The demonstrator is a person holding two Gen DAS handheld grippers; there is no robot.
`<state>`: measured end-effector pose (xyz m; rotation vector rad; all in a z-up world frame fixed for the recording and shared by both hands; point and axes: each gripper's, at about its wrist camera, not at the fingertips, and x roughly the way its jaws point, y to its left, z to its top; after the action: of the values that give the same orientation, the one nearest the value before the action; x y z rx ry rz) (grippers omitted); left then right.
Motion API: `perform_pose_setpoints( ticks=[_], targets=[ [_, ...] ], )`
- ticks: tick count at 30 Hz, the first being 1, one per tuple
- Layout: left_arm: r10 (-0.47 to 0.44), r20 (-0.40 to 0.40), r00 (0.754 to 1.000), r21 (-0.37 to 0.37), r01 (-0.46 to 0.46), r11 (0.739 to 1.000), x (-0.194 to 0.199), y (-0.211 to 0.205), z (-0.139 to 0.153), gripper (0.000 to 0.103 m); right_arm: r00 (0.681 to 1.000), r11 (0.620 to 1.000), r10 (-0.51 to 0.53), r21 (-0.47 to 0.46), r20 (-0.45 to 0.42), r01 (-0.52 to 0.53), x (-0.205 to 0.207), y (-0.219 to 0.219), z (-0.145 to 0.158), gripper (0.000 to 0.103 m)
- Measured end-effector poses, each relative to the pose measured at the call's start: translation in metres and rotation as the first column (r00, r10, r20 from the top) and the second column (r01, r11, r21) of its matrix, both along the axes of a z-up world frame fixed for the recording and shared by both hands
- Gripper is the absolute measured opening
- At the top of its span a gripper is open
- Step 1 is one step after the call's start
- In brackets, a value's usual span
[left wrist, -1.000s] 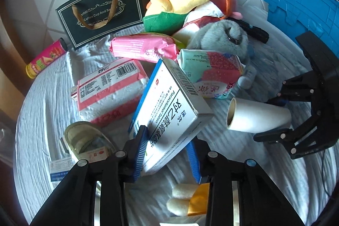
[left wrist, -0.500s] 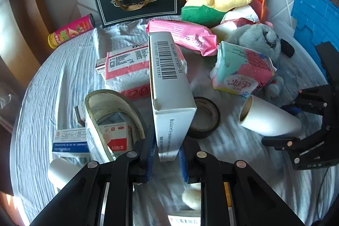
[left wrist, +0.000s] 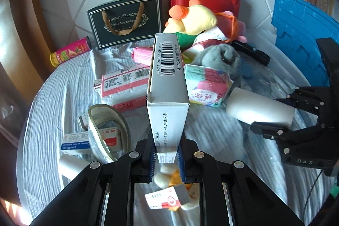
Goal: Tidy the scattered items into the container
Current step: 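Carry the white box in the left tool and paper roll in the right tool to the blue crate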
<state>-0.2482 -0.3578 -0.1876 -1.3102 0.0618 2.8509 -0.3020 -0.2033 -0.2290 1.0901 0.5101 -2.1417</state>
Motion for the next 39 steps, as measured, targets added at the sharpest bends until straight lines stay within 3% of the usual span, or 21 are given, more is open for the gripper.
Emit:
perform_pose_setpoints(
  ticks=[10, 15, 21, 29, 39],
  targets=[
    [-0.125, -0.102, 0.987, 0.002, 0.126, 0.992, 0.015, 0.065, 0.069, 0.017, 0.977, 0.978, -0.178, -0.126, -0.115, 0.164, 0.029, 0.052, 0.107, 0.046],
    [-0.202, -0.177, 0.963, -0.001, 0.205, 0.979, 0.016, 0.101, 0.118, 0.017, 0.934, 0.952, -0.286, -0.172, -0.215, 0.252, 0.053, 0.092, 0.171, 0.046],
    [-0.299, -0.264, 0.917, -0.03, 0.302, 0.953, 0.018, 0.16, 0.172, 0.017, 0.867, 0.909, -0.405, -0.235, -0.292, 0.345, 0.078, 0.148, 0.231, 0.046],
    [-0.405, -0.358, 0.842, -0.063, 0.411, 0.91, 0.03, 0.259, 0.234, 0.017, 0.791, 0.866, -0.494, -0.283, -0.36, 0.412, 0.106, 0.226, 0.286, 0.046],
    [-0.456, -0.399, 0.796, -0.082, 0.464, 0.882, 0.026, 0.433, 0.283, 0.017, 0.712, 0.834, -0.552, -0.309, -0.435, 0.458, 0.112, 0.379, 0.332, 0.046]
  ],
)
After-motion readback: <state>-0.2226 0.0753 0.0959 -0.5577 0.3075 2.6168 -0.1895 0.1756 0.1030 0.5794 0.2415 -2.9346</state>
